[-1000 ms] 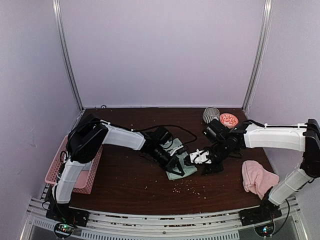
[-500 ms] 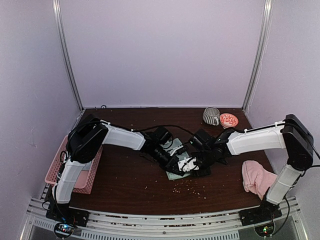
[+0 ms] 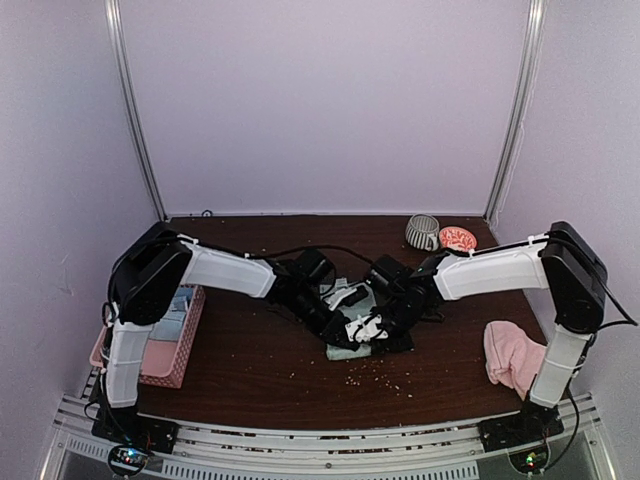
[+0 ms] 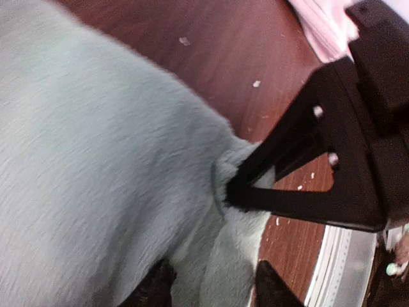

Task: Roll the towels
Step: Roll the towel at the center of the board.

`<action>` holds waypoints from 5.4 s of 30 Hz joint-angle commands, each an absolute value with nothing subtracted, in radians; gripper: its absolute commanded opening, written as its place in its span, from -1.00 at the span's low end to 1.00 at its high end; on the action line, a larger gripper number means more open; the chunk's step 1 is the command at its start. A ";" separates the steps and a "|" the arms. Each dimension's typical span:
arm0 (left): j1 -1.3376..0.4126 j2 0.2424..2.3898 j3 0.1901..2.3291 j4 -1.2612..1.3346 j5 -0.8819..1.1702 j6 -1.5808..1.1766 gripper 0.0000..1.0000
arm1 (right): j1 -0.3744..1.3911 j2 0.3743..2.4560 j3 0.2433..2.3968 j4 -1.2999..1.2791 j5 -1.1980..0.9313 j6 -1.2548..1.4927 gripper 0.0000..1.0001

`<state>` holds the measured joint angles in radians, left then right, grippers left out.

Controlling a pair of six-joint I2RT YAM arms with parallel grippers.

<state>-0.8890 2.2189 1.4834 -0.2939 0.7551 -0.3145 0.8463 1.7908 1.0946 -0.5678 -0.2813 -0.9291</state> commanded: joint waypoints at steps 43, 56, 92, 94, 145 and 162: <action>-1.197 1.988 1.220 -0.166 -0.112 0.431 -0.13 | 0.661 2.458 1.680 -1.208 -0.635 -0.774 -0.89; -1.216 1.993 1.227 -0.160 -0.124 0.407 -0.53 | 0.660 2.366 1.665 -1.244 -0.670 -0.814 -0.74; -1.256 2.031 1.303 -0.238 -0.250 0.378 -0.36 | 0.660 2.383 1.674 -1.222 -0.643 -0.792 -0.77; -1.256 2.027 1.302 -0.245 -0.236 0.378 -0.36 | 0.660 2.382 1.674 -1.220 -0.641 -0.791 -0.77; -1.137 2.072 1.340 -0.277 0.171 0.174 -1.00 | 0.451 2.233 1.884 -1.195 -0.661 -0.560 -0.59; -0.880 2.401 1.679 -0.495 0.934 -0.131 -1.00 | 0.429 1.641 1.779 -1.355 -1.035 -0.912 -0.30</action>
